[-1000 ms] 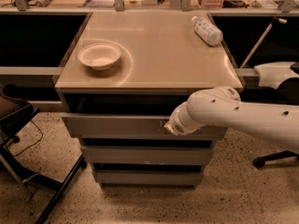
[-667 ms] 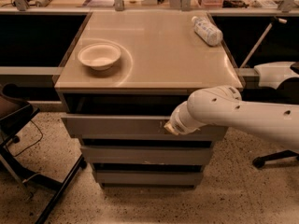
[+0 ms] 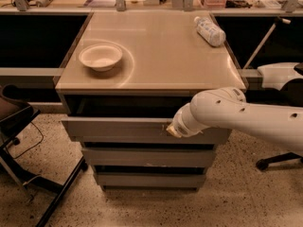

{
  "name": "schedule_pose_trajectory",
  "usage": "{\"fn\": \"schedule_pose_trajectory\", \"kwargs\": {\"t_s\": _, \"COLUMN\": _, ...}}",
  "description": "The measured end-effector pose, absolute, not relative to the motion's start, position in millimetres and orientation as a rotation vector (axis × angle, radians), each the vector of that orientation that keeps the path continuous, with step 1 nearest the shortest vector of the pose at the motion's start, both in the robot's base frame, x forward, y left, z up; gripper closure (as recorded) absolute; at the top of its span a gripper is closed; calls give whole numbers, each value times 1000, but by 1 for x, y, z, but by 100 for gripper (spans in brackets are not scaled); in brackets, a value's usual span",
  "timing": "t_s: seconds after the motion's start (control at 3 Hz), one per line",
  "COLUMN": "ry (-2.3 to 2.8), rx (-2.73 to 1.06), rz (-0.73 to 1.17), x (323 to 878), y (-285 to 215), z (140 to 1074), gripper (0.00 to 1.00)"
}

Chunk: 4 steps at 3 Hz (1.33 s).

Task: Open top drawer

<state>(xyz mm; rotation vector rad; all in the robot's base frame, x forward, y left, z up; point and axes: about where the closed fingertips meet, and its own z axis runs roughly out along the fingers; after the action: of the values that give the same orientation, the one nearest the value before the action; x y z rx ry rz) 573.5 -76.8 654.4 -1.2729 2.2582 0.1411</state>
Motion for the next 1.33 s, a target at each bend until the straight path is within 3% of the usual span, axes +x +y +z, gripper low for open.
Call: {"fn": "schedule_pose_trajectory", "kwargs": {"t_s": 1.33, "ry": 2262, "rx": -1276, "rz": 140, "x": 560, "y": -83, "z": 661, "gripper": 100}}
